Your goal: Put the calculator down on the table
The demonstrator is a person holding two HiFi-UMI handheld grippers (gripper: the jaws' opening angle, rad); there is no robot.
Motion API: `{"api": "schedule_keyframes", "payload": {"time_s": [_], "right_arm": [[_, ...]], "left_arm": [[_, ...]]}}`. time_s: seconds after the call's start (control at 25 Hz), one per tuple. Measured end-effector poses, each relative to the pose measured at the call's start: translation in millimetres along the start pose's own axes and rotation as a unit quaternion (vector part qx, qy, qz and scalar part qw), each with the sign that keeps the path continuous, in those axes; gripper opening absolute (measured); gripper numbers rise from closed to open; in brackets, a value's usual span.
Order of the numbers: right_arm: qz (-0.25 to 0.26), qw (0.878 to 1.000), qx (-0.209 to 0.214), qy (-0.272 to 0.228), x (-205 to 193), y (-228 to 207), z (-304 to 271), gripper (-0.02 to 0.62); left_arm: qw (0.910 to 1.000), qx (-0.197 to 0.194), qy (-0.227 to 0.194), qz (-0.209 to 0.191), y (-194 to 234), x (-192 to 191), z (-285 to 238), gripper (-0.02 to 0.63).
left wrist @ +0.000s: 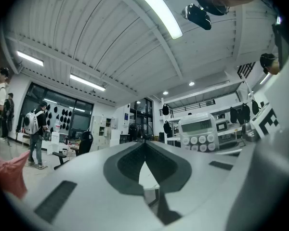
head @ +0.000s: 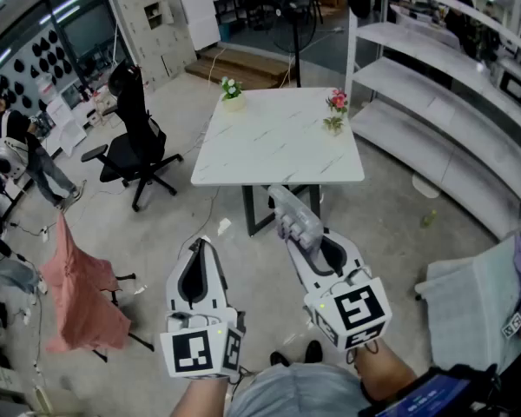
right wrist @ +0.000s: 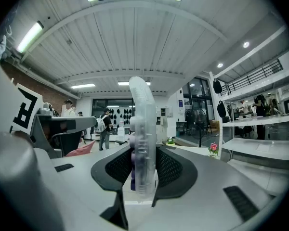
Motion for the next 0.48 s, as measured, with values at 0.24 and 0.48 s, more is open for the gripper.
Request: {"api": "schedule_keyframes", "payload": {"time_s": [0.24, 0.48], "right_arm": [[-0.004, 1.0, -0.002, -0.001, -5.5, -8.3, 4.9, 0.144], [-0.011, 1.0, -0.007, -0.012, -6.5, -31.7, 14.4, 0.144]], "left_arm": [[1.0, 0.001, 0.01, 0.001, -6.2, -10.6, 0.0, 0.008], [0.9997, 0.014, 0.017, -0.007, -16.5, -17.9, -0.1, 0.008]]}}
Point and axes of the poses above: the fingertips, and each gripper's own axes: z backward along the fingers, y to its left, x out of its top, the point moved 2 cm from there along z, backward along the fingers, and after that the axes turned 3 degrees about -x, right-handed, at the moved point
